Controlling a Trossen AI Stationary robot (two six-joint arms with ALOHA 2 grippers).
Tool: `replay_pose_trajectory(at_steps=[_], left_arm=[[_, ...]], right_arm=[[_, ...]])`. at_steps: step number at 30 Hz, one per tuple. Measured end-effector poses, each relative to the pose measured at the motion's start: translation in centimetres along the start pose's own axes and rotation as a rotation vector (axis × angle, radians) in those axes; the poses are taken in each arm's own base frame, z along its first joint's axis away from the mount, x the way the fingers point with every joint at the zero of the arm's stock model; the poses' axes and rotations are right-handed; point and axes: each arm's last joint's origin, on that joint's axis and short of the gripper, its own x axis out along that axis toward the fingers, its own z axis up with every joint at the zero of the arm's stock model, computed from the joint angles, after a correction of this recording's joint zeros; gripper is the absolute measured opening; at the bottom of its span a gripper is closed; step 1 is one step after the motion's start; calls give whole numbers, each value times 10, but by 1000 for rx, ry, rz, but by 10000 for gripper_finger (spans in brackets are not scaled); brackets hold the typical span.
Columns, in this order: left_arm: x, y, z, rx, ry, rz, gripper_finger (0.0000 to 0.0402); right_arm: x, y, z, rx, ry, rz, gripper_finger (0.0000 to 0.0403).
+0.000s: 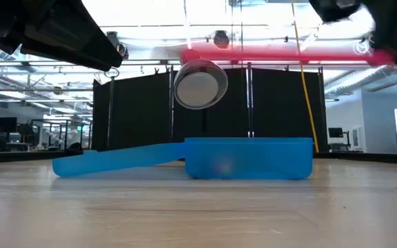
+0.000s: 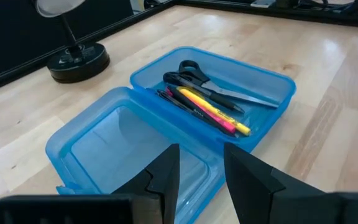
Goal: Pick & place school supplies into a supply box
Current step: Put the pink pencil into the blue supply box
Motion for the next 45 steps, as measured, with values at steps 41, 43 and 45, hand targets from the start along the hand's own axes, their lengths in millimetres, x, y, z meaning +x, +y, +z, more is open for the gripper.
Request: replay_pose_trajectory(at_steps=[41, 43, 45], left_arm=[[23, 5, 9, 306, 66, 50, 127], [23, 5, 9, 327, 64, 51, 127], [23, 5, 9, 345, 63, 51, 127]], right_arm=[[-19, -187, -44, -1118, 184, 43, 18], [-16, -194, -45, -1115, 146, 60, 18], [-16, -199, -47, -1118, 110, 69, 17]])
